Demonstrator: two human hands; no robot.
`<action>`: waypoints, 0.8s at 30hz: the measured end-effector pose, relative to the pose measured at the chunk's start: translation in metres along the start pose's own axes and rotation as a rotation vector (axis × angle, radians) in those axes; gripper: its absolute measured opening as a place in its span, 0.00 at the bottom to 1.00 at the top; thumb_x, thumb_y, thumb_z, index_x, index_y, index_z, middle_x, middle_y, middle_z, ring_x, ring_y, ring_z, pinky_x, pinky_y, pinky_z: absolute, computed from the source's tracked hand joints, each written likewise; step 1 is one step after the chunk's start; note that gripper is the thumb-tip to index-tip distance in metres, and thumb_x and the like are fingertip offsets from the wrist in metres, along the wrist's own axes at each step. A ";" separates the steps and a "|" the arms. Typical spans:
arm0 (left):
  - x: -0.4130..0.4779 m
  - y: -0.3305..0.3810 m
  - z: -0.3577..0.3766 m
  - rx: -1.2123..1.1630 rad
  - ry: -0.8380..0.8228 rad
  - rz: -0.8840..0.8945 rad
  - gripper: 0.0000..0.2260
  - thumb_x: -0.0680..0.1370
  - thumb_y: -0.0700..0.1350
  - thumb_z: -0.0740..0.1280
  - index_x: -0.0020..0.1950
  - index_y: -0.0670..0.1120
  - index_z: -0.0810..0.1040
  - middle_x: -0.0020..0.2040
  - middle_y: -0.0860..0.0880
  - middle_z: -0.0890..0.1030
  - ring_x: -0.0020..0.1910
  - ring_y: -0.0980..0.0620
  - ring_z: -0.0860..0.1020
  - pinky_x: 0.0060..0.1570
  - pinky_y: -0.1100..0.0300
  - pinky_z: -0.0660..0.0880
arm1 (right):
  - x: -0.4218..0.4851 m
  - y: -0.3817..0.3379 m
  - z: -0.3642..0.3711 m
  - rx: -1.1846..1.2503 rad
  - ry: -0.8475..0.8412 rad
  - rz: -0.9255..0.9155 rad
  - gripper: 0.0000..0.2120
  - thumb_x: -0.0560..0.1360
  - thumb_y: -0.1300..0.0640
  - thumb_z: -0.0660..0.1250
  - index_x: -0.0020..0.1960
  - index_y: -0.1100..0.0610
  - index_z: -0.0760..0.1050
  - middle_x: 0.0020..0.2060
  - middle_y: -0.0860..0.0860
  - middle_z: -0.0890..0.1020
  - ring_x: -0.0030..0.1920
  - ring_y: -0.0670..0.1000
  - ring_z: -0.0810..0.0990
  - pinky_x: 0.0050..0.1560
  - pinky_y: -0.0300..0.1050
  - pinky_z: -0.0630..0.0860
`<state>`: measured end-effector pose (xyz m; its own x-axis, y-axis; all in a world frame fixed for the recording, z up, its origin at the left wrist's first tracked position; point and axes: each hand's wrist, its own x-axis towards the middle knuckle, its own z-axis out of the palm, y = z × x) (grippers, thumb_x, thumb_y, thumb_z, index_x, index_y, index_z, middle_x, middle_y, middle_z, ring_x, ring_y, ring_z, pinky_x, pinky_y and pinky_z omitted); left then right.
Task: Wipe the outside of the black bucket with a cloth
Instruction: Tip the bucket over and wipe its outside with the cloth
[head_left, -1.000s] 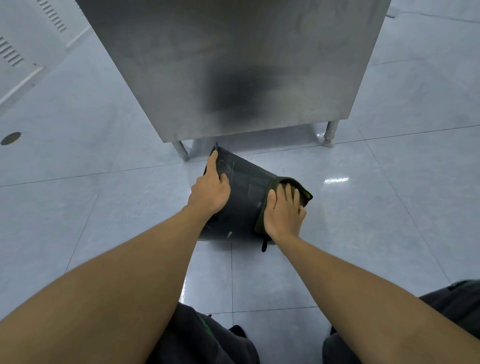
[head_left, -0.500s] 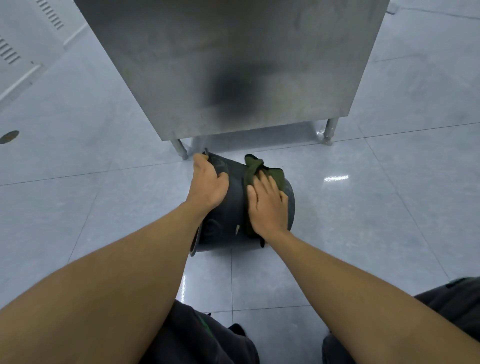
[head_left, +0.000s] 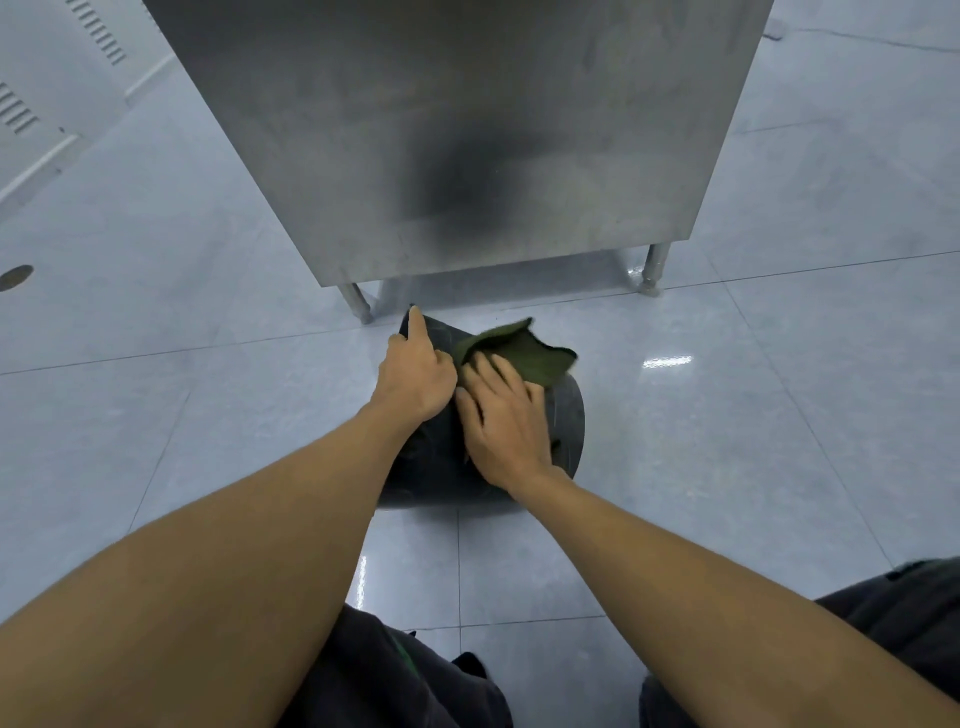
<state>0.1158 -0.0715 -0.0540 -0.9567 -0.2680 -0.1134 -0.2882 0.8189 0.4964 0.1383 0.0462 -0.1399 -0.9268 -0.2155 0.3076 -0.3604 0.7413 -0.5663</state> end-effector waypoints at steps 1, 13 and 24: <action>-0.001 0.000 -0.002 -0.011 0.000 -0.001 0.31 0.81 0.43 0.57 0.82 0.47 0.49 0.69 0.36 0.67 0.60 0.37 0.74 0.57 0.52 0.71 | 0.000 -0.002 0.001 -0.001 0.008 -0.050 0.20 0.84 0.47 0.52 0.72 0.50 0.71 0.74 0.47 0.72 0.75 0.49 0.65 0.64 0.51 0.65; -0.007 -0.011 -0.012 0.058 0.024 0.005 0.25 0.81 0.42 0.63 0.75 0.46 0.58 0.66 0.40 0.71 0.59 0.37 0.75 0.54 0.48 0.71 | -0.004 0.055 -0.001 -0.004 0.019 0.405 0.20 0.83 0.46 0.55 0.71 0.50 0.73 0.67 0.51 0.74 0.68 0.56 0.68 0.68 0.55 0.65; -0.004 -0.011 -0.010 -0.086 0.011 0.050 0.28 0.80 0.40 0.65 0.77 0.42 0.58 0.72 0.38 0.68 0.68 0.38 0.72 0.66 0.48 0.70 | 0.009 0.011 -0.002 0.298 0.065 0.054 0.14 0.77 0.49 0.70 0.61 0.49 0.81 0.67 0.56 0.70 0.69 0.58 0.65 0.70 0.54 0.67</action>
<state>0.1232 -0.0847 -0.0504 -0.9692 -0.2339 -0.0773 -0.2352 0.7851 0.5730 0.1257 0.0536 -0.1418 -0.9403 -0.1324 0.3135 -0.3345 0.5292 -0.7798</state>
